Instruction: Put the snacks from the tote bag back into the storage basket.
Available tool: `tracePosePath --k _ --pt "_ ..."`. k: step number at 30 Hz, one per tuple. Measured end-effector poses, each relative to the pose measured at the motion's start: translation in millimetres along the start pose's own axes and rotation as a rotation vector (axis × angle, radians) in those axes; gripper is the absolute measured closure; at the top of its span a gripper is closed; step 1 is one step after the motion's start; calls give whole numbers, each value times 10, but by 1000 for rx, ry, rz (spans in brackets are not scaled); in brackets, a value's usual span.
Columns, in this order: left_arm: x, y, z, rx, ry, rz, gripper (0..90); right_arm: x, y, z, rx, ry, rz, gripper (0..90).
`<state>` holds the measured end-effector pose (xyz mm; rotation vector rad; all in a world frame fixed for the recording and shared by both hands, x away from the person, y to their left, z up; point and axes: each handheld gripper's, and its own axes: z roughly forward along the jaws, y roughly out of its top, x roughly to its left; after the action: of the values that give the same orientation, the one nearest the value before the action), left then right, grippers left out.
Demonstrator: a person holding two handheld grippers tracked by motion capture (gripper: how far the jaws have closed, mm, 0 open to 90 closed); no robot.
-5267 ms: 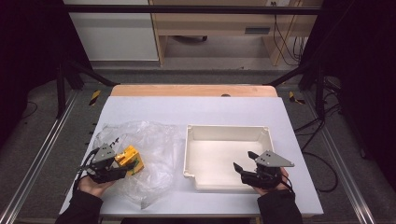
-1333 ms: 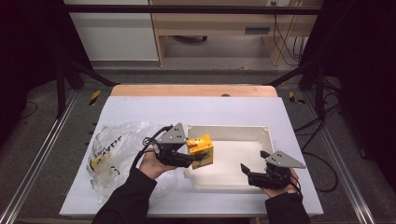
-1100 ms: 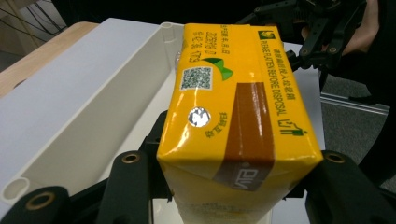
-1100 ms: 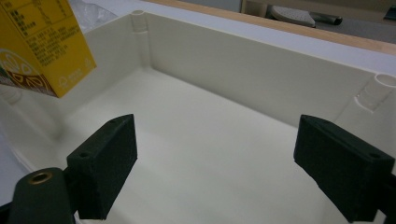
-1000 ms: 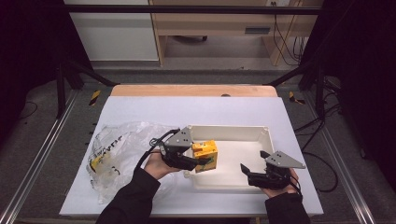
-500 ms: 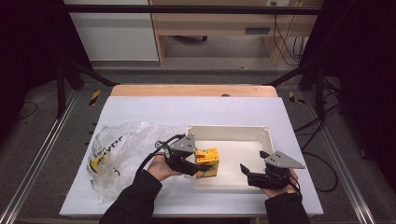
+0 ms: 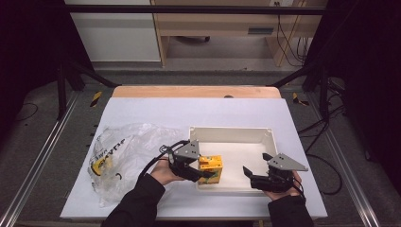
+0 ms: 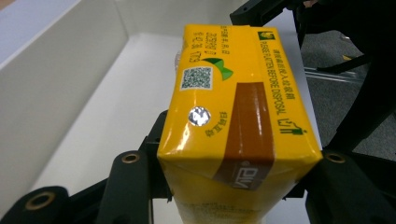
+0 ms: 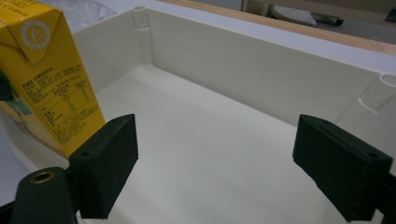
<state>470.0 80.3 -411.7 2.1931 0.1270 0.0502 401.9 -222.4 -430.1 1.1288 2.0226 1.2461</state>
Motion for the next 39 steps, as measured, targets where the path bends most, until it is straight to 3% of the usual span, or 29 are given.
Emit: tracePosePath --k 6,17,24,26,30,34,39 --pt "1 -29 64 23 -9 0 500 0 -1 0 0 1 0 143" --pt "10 -91 143 20 -23 -14 499 -1 -2 1 0 1 -4 144" --pt "-43 -71 202 61 13 30 486 1 -2 3 1 0 -5 144" --pt "-29 -64 201 61 -10 14 457 1 -2 -1 1 1 -3 144" --pt "-12 -63 147 32 -5 -20 406 -1 -3 2 1 -1 -6 144" --pt "-49 -24 14 -7 2 -23 359 -1 -5 3 2 -1 -5 144" --pt "-122 33 -200 -66 62 -60 241 0 -3 -1 0 -4 -4 144"
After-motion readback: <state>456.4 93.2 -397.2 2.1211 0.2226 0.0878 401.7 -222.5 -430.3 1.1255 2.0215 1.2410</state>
